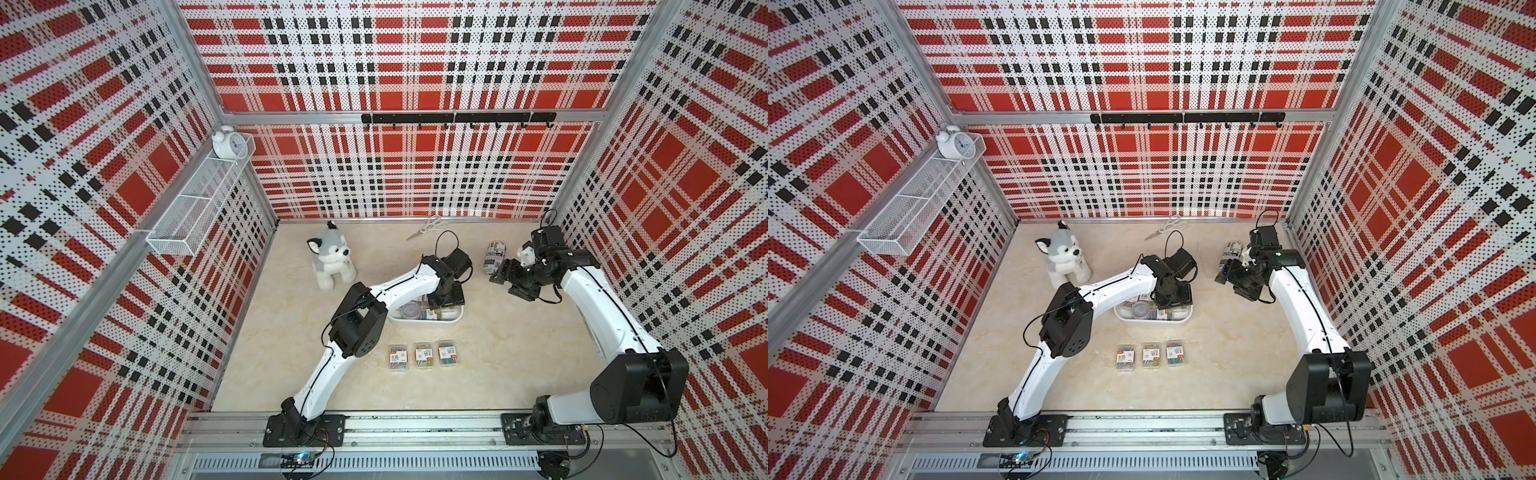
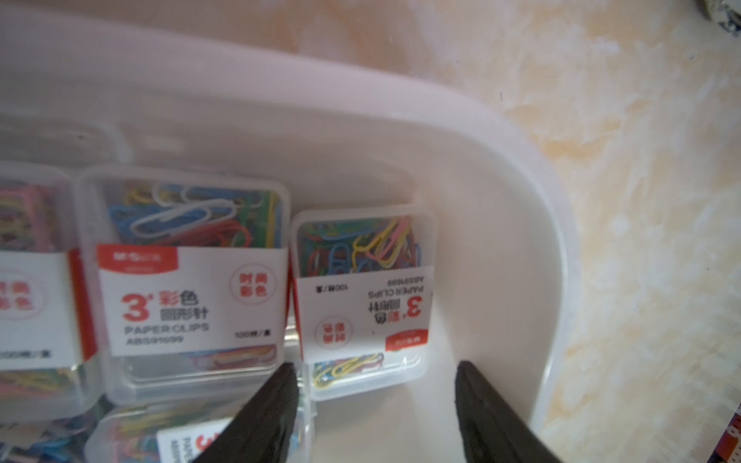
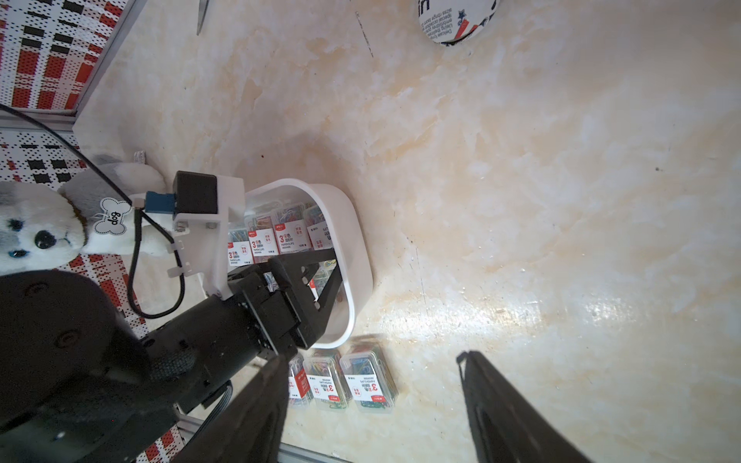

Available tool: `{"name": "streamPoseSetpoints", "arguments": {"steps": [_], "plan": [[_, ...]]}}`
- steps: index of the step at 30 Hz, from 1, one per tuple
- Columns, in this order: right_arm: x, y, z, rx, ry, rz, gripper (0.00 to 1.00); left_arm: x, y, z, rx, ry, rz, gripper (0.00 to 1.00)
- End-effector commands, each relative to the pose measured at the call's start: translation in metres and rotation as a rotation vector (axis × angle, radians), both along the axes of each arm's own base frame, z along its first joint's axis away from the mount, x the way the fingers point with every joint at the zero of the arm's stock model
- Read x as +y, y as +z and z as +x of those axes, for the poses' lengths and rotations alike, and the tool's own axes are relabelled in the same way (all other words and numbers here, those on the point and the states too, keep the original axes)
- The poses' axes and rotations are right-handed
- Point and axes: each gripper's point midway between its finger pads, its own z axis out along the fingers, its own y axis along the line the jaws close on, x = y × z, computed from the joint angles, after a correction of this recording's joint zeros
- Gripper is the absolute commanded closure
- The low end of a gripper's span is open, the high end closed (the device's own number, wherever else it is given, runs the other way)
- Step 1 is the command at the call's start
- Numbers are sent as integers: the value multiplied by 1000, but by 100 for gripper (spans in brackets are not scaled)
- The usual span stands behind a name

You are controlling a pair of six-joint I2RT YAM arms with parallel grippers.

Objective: Take the paper clips out of the storage box
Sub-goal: Pick up the boxed paper clips from the storage box.

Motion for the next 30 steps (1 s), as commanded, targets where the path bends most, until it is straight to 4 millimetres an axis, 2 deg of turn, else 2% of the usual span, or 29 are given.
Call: {"name": "streamPoseSetpoints", "arguments": {"steps": [1,16,24,30], "plan": [[-1,5,-2,-15,4,1,27,2,-17,0,28,8,13,35],[1,-1,0,1,9,11,28,22,-40,0,65,36,129,33],[2,-4,1,9,11,17,28,24,-43,0,66,32,147,44],[2,-3,3,8,13,19,28,26,-44,-1,64,30,164,38]]}}
